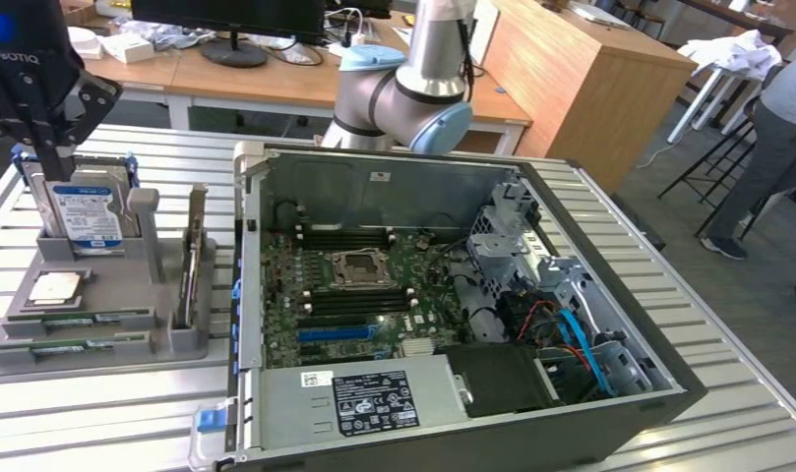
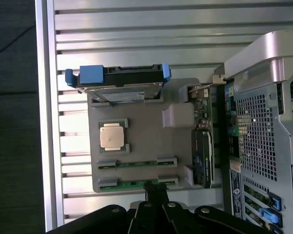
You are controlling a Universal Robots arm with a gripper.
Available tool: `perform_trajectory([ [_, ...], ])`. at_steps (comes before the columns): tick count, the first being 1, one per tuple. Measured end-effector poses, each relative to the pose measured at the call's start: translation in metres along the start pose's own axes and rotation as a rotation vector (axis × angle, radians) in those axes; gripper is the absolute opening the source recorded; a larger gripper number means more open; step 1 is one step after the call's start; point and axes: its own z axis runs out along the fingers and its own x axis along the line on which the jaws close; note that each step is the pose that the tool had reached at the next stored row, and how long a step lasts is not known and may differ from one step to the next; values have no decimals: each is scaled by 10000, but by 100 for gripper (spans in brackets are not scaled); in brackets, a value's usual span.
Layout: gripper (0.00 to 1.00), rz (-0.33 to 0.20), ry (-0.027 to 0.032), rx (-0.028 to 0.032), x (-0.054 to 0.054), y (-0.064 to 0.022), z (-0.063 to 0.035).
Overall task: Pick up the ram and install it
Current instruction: 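Reach for the ram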
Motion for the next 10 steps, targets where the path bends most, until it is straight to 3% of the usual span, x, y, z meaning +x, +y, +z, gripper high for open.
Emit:
perform_trajectory([
  [10, 10, 1, -1, 0, 144, -10, 12],
])
